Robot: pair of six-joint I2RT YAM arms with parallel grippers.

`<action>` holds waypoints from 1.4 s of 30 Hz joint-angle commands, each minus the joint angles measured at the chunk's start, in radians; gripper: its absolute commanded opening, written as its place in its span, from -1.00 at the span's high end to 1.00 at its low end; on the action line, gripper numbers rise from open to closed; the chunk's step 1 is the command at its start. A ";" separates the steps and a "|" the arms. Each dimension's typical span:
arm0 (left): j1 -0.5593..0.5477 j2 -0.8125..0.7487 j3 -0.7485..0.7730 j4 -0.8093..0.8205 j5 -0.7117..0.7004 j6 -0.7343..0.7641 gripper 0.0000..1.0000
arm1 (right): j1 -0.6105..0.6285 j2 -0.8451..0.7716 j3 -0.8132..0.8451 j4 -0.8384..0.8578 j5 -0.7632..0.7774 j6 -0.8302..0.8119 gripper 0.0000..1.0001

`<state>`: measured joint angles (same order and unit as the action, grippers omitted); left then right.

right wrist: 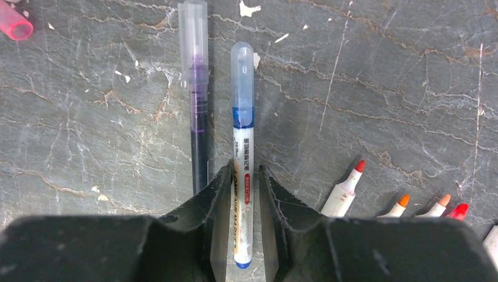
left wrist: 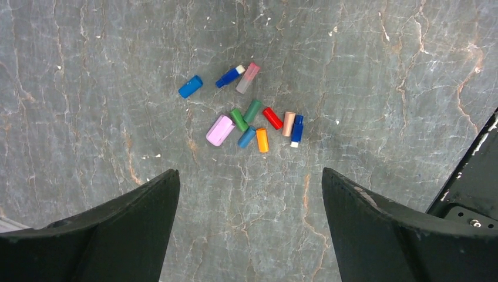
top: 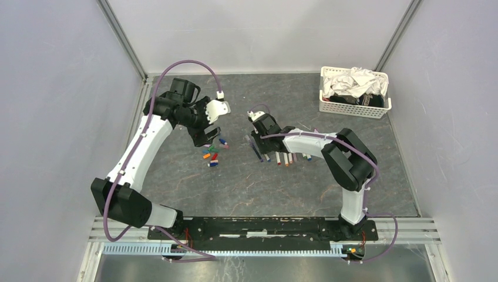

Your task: Open the pen caps

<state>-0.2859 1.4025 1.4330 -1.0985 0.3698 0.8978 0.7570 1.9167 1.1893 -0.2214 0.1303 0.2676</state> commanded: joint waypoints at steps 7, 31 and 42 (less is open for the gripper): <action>-0.011 0.018 -0.046 -0.043 0.128 0.115 -1.00 | -0.037 -0.022 -0.099 0.058 -0.106 0.037 0.50; -0.137 0.030 -0.198 0.070 0.245 0.378 -0.84 | -0.051 -0.146 0.085 -0.029 -1.048 0.018 1.00; -0.201 0.058 -0.216 0.016 0.198 0.432 0.45 | -0.029 -0.097 0.107 0.000 -1.130 0.042 1.00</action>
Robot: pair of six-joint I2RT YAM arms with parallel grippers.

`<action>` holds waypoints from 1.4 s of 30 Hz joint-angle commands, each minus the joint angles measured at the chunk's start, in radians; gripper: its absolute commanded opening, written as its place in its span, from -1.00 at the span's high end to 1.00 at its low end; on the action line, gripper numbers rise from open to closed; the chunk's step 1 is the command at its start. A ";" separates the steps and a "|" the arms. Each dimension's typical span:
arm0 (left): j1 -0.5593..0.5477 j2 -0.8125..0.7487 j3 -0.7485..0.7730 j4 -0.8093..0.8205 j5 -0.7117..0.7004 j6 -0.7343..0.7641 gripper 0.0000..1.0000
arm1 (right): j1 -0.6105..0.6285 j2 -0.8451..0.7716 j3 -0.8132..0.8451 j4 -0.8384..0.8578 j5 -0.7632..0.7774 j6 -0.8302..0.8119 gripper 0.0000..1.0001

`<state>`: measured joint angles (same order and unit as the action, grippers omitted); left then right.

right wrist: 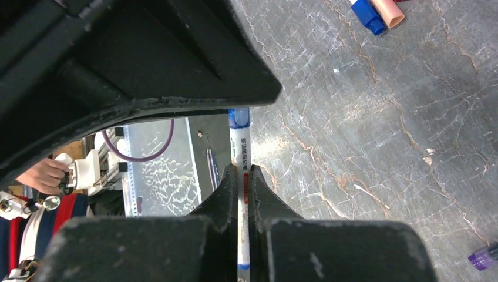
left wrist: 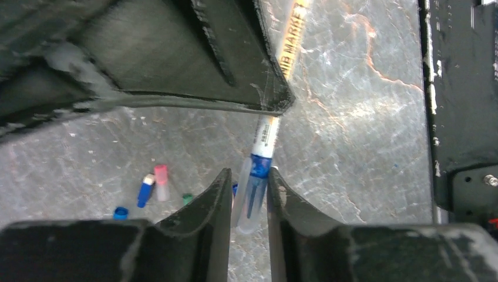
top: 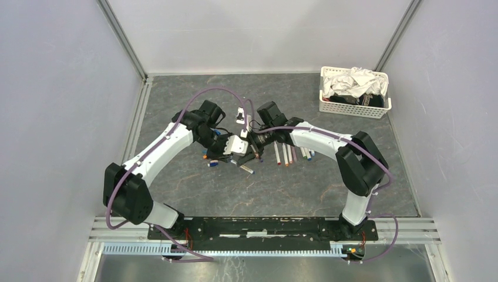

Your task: Open the pen caps

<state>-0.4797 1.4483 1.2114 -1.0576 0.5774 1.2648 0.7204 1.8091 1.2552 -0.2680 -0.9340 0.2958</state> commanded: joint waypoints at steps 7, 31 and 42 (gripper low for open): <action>-0.016 0.043 0.037 -0.096 -0.033 0.093 0.96 | 0.040 0.059 0.068 0.042 -0.056 0.011 0.41; 0.177 0.104 0.099 -0.061 -0.317 0.210 0.96 | -0.013 -0.107 -0.208 -0.142 0.215 -0.207 1.00; 0.232 0.108 0.034 0.004 -0.467 0.267 0.96 | -0.033 -0.222 -0.317 -0.205 0.312 -0.239 1.00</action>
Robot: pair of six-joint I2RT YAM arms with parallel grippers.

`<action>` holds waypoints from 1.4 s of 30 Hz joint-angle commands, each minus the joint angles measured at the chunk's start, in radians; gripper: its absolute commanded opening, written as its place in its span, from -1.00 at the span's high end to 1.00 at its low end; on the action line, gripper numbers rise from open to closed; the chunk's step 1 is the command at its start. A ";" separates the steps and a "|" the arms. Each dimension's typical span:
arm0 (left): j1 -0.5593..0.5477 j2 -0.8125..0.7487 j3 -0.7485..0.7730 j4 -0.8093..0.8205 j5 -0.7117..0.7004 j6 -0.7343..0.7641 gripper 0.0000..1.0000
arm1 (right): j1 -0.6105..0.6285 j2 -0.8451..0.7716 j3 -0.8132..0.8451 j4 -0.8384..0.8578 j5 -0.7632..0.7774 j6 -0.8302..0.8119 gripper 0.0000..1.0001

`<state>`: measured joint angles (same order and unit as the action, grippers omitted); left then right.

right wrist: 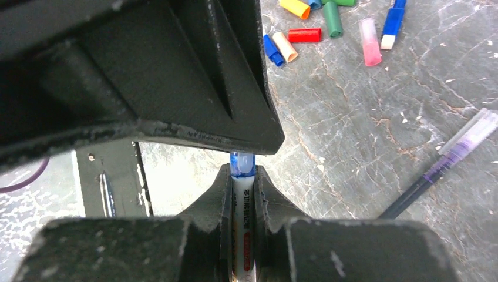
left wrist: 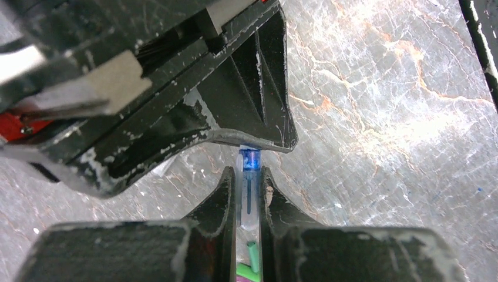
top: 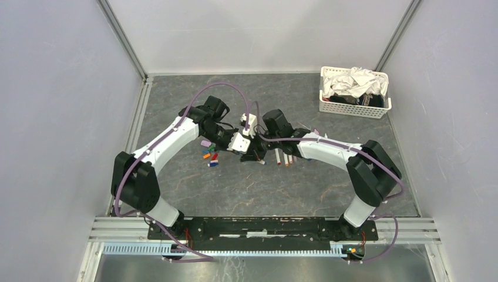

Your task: Open the pen caps

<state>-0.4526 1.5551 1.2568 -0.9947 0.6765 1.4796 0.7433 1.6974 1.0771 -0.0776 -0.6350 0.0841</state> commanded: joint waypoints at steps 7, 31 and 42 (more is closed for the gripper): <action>0.305 0.003 0.087 -0.153 -0.481 0.077 0.96 | -0.062 -0.199 -0.203 -0.381 0.046 -0.001 1.00; 0.147 -0.216 -0.041 -0.167 -0.039 -0.133 -0.89 | 0.040 -0.054 0.149 -0.384 -0.083 0.041 1.00; 0.032 -0.306 -0.104 -0.066 0.064 -0.317 -0.96 | 0.043 -0.013 0.193 -0.174 -0.204 0.191 1.00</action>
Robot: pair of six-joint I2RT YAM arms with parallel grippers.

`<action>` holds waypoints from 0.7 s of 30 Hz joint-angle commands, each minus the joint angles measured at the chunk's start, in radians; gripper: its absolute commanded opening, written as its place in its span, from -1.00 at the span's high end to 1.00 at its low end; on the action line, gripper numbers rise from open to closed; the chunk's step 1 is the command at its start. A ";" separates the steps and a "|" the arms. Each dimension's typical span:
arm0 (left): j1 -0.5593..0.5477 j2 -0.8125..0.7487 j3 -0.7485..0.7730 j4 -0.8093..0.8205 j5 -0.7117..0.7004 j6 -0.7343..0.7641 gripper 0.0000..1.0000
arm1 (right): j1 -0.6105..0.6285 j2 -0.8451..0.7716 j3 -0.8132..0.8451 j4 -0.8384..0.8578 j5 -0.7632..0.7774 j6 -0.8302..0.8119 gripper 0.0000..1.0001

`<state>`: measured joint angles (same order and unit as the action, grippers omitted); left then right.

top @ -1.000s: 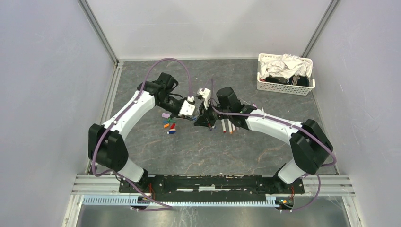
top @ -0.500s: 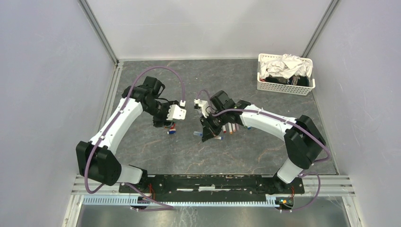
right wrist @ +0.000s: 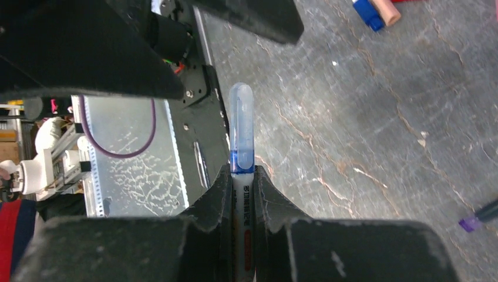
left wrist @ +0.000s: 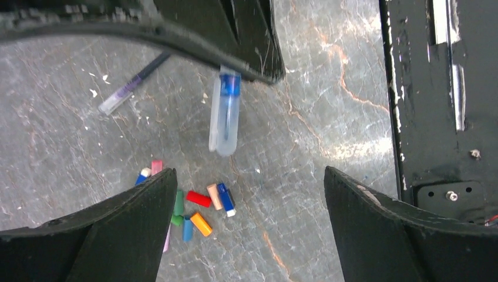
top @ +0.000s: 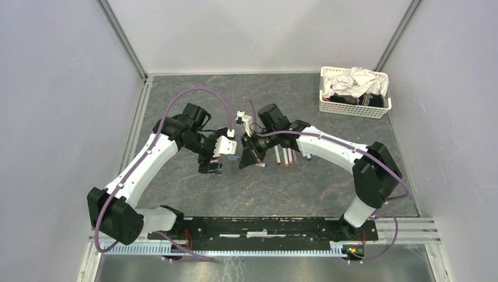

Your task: Open the pen caps

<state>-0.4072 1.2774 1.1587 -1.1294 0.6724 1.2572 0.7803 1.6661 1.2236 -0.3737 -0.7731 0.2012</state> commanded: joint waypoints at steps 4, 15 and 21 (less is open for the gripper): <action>-0.021 -0.002 0.003 0.070 0.069 -0.089 -0.76 | 0.016 0.021 0.045 0.190 -0.093 0.118 1.00; -0.051 0.016 0.030 0.064 0.062 -0.032 0.86 | 0.034 0.031 0.045 0.221 -0.125 0.142 0.50; -0.051 0.000 0.026 0.033 -0.016 0.032 0.95 | 0.000 0.006 -0.026 0.184 -0.154 0.122 0.24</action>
<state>-0.4561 1.2934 1.1606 -1.0809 0.6994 1.2121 0.8036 1.6882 1.2259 -0.1997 -0.8856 0.3336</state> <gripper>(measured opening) 0.206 0.375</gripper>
